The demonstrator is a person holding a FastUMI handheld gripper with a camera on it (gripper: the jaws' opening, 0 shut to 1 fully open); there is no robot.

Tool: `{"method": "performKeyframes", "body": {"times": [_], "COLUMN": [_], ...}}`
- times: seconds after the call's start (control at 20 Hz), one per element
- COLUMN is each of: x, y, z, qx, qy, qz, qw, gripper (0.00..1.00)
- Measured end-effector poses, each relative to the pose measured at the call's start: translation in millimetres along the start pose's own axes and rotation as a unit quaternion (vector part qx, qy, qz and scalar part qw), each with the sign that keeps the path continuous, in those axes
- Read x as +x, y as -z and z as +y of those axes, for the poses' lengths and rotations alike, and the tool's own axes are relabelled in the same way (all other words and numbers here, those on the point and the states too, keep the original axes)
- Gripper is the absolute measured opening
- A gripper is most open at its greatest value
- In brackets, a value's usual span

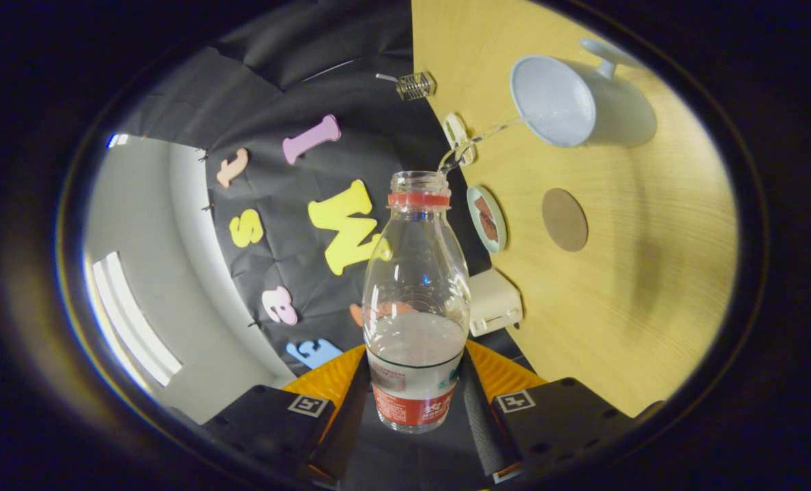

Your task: Take the bottle from table, then pour the juice into the cup, finally place the bottle on the coaster

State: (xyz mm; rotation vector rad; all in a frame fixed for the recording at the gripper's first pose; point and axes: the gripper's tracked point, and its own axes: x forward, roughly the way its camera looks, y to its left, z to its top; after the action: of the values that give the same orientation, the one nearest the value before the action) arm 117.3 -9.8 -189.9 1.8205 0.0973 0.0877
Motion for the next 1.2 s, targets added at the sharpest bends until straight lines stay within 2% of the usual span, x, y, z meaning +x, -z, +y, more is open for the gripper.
{"method": "performKeyframes", "body": {"times": [0.85, 1.2], "x": [-1, 0], "y": [-9, -9], "z": [6, 13], "qx": [0.048, 0.099], "qy": [-0.010, -0.023], "qz": [-0.015, -0.019], "qw": [0.999, 0.995], "gripper": [0.74, 0.74]}}
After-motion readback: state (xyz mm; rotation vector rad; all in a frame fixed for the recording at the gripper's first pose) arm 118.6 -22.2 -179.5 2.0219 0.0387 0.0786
